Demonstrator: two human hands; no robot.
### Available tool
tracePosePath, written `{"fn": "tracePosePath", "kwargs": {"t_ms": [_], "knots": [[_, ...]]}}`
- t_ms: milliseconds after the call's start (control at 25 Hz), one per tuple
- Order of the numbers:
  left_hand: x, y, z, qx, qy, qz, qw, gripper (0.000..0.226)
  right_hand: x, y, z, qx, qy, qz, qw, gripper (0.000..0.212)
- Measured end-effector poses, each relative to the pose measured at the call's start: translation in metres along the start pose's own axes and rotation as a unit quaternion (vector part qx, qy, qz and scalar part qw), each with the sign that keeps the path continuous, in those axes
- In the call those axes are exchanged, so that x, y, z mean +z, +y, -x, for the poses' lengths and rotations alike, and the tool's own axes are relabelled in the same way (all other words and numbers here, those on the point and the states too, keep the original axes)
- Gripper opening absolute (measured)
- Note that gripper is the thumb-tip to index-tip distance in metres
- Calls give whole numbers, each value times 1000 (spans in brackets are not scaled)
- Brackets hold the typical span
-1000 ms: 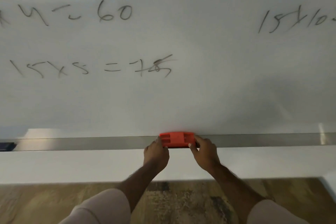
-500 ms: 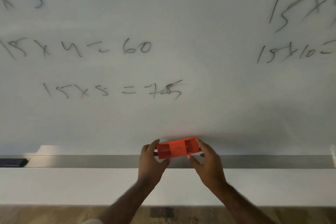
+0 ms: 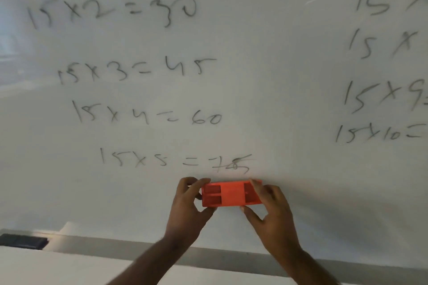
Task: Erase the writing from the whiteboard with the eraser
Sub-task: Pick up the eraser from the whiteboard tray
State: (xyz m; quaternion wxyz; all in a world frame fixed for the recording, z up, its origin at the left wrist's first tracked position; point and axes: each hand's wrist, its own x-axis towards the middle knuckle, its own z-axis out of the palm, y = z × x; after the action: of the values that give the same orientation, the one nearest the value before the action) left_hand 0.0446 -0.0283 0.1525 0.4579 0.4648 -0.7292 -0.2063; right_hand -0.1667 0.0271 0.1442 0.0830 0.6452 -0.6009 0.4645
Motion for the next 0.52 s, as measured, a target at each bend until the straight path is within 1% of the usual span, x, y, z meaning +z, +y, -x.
{"fn": "tracePosePath", "kwargs": {"t_ms": [80,280,400,520], "knots": [[-21,13,-15,35,13,0,999,63,-12,-11,-23,-59,38,55,996,60],[-72,52,-52,116,53,-32,991,66,-53,-39,-89,-165,75,154,971,63],[-95,75,-77,164,81,-52,982,67,-74,-59,-124,-222,95,184,953,64],[-113,93,-101,202,103,-77,971,68,-87,-83,-154,-272,103,190,938,62]]}}
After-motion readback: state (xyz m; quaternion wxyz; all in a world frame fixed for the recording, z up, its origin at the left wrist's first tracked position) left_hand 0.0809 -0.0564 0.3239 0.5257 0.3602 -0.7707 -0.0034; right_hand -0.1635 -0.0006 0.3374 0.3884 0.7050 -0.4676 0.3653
